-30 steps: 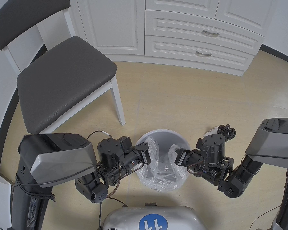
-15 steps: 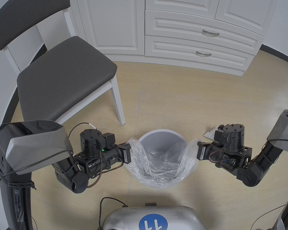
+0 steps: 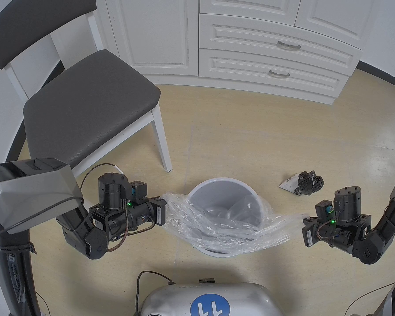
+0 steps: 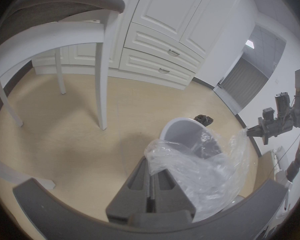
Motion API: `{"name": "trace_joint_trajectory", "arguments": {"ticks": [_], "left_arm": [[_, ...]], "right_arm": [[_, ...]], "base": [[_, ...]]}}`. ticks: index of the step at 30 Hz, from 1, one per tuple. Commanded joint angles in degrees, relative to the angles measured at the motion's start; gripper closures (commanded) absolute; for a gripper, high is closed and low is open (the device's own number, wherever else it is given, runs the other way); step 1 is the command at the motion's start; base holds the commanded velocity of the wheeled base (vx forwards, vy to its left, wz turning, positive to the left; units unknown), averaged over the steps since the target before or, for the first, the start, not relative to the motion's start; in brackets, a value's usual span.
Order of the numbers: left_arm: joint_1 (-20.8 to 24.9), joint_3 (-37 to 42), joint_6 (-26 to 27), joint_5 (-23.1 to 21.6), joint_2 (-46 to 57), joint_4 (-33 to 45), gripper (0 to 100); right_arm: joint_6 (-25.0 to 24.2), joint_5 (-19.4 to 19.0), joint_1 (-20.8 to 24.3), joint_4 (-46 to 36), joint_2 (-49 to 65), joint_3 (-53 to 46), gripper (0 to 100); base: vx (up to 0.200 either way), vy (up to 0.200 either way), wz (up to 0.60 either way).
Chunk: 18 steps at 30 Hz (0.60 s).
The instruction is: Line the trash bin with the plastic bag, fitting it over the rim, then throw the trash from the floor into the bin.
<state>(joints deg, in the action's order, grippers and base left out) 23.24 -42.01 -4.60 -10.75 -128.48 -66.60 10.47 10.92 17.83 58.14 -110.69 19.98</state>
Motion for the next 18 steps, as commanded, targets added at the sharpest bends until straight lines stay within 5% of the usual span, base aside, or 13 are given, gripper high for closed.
{"name": "trace_joint_trajectory", "arguments": {"ticks": [1,13,18], "left_arm": [[-1.35,1.05,1.7,-0.06,1.65,0.68,100],[-1.7,3.25,5.56,-0.23,5.87,9.47,100],[-1.88,6.06,10.31,-3.31,6.13,9.47,100]], "right_arm": [[5.44,-0.02,-2.98,0.05,0.56,-4.51,100],[10.71,-1.08,-3.95,0.22,0.04,-8.12,100],[13.7,-4.33,-4.04,0.22,0.92,-10.4,100]], "base": [[0.0,0.0,0.0],[0.0,0.0,0.0],[0.0,0.0,0.0]]}}
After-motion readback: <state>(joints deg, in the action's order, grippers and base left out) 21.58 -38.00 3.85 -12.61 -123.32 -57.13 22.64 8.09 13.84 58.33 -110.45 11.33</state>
